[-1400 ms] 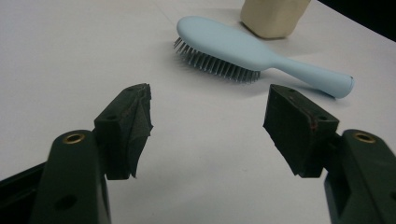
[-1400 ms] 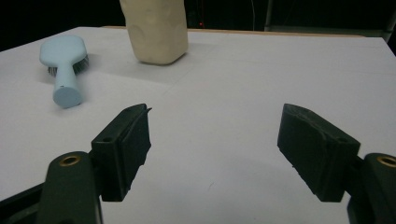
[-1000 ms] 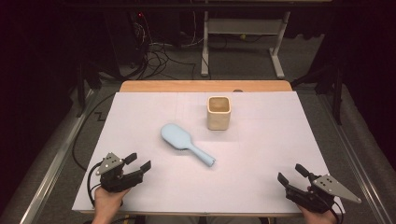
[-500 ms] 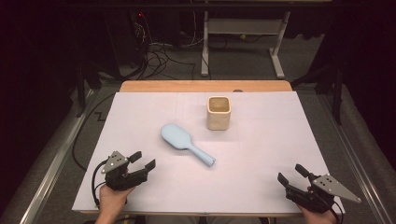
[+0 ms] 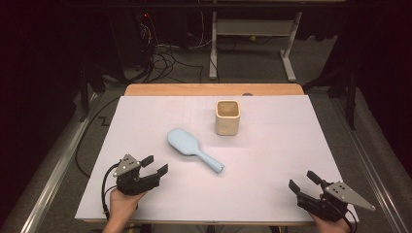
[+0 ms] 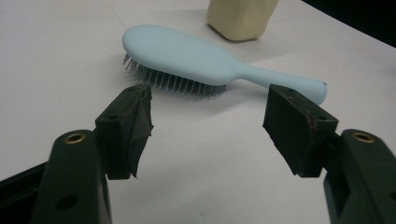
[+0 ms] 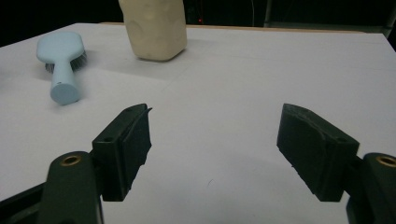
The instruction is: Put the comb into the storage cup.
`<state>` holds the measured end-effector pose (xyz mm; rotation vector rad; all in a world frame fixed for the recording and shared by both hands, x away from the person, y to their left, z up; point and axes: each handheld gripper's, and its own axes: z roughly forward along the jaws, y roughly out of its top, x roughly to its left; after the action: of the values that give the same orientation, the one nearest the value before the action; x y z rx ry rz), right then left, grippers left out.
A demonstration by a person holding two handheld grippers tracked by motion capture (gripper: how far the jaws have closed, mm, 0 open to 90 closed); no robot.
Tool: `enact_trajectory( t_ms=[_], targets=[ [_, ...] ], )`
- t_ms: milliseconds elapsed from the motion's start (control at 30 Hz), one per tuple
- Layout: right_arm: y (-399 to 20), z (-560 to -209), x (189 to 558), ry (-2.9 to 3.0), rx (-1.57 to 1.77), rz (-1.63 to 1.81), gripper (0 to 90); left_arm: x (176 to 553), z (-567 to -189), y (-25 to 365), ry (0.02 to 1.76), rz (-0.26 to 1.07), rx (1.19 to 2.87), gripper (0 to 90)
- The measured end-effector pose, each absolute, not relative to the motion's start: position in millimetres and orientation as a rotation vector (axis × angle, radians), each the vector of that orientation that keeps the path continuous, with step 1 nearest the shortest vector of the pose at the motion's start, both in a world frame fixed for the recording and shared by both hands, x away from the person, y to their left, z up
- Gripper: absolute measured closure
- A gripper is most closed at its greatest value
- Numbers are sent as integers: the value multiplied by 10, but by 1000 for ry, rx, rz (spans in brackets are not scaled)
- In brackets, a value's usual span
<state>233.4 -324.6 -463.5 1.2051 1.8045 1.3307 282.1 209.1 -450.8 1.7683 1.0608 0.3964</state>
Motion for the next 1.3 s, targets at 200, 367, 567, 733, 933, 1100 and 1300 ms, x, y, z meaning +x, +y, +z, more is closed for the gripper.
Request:
enact_trajectory(
  t_ms=[200,367,567,733,933,1100,1300],
  targets=[
    [-3253,-4636,2333,1800,1210,1326,266,2866,-4502,2043,1050,389,1781,332],
    [-3252,-4637,2334,1800,1212,1328,266,2890,-4501,1999,1043,386,1792,332],
    [-3253,-4636,2333,1798,1215,1332,266,2916,-4488,1931,1025,381,1798,333],
    [-3254,-4636,2330,1792,1215,1332,266,2943,-4483,1902,1022,346,1778,335],
    [-3254,-4635,2330,1791,1215,1332,266,2952,-4474,1884,1018,348,1779,335],
    [-3253,-4635,2329,1792,1213,1333,266,2961,-4471,1859,1011,351,1780,335],
    [-3253,-4635,2330,1793,1212,1333,266,2982,-4461,1809,1001,355,1794,336]
  ],
)
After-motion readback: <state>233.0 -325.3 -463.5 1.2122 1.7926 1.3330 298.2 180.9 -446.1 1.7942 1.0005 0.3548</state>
